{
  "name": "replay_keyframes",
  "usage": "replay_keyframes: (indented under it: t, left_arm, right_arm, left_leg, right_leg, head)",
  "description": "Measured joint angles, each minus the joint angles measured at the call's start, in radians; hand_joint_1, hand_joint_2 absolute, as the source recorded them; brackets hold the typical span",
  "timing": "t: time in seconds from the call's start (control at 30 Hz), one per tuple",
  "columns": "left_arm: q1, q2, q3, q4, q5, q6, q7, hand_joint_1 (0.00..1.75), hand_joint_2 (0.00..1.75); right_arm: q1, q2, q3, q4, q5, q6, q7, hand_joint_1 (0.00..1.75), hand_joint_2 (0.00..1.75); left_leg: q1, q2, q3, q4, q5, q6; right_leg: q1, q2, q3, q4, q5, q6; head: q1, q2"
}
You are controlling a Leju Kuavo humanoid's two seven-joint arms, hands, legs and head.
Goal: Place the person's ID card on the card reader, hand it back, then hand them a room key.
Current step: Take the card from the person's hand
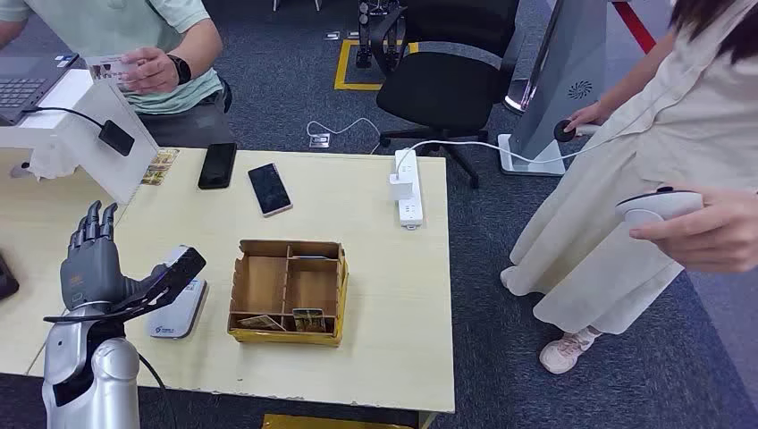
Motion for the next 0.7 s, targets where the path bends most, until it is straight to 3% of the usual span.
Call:
replay_keyframes:
  t: [0.7]
  left_arm:
    - [-0.006,-0.002,-0.016,-0.011,-0.065,0.031,0.018,0.00,1.75]
  right_arm:
    - [-0.003,-0.001,0.031,0.003,-0.031,-0.006,0.019,0.00,1.75]
  left_leg:
    - [0.000,0.000,0.000,0.000,0.000,0.000]
  right_leg:
    - [0.000,0.000,0.000,0.000,0.000,0.000]
  head:
    - [0.000,0.000]
